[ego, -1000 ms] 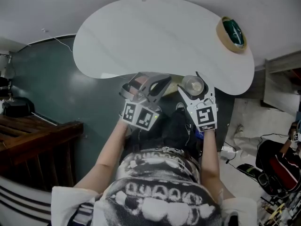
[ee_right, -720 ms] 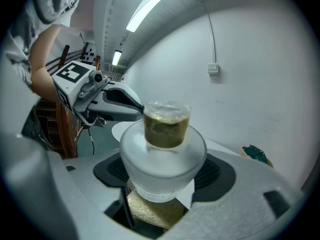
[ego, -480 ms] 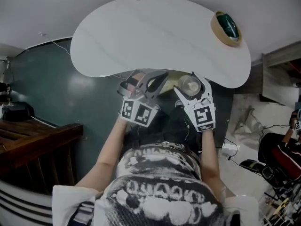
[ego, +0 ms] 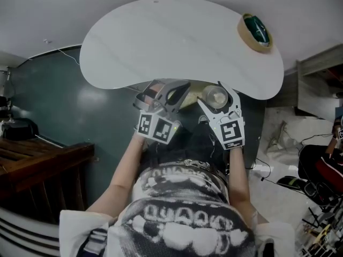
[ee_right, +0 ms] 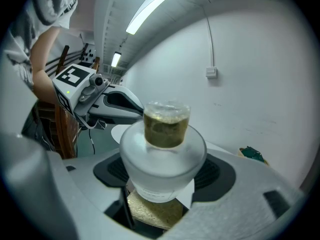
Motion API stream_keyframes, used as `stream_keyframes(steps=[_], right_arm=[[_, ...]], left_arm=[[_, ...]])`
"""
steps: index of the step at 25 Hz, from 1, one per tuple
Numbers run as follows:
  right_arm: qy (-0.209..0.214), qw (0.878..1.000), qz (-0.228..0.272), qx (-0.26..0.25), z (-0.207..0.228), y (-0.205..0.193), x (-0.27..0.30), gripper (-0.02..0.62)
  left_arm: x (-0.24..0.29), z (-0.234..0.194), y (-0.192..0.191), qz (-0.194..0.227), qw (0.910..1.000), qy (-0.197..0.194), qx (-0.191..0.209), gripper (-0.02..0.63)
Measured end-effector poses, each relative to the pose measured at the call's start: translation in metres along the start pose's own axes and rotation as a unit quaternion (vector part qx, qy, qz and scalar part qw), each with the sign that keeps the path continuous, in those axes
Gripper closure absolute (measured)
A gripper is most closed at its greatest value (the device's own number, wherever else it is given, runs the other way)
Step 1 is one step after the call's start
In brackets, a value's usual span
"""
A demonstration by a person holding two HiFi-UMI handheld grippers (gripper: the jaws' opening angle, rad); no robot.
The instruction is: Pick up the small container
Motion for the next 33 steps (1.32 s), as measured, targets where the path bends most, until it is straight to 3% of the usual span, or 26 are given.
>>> stream_keyframes(steps=[33], right_arm=[[-0.005,1.0,-0.006,-0.003,0.0088,0.0008,0.0089,0.252]], left_arm=[[0.0008,0.0064,-0.0018,0.007,0.9999,-0.015,0.006,0.6]])
Point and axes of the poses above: the fingertips, and each gripper's own axes: x forward along the fingers, z to its right, y out of its top, the point moved 2 cm from there along -x, backward along the fingers, and after that the axes turned 7 degrees about x, right-handed, at the moved point
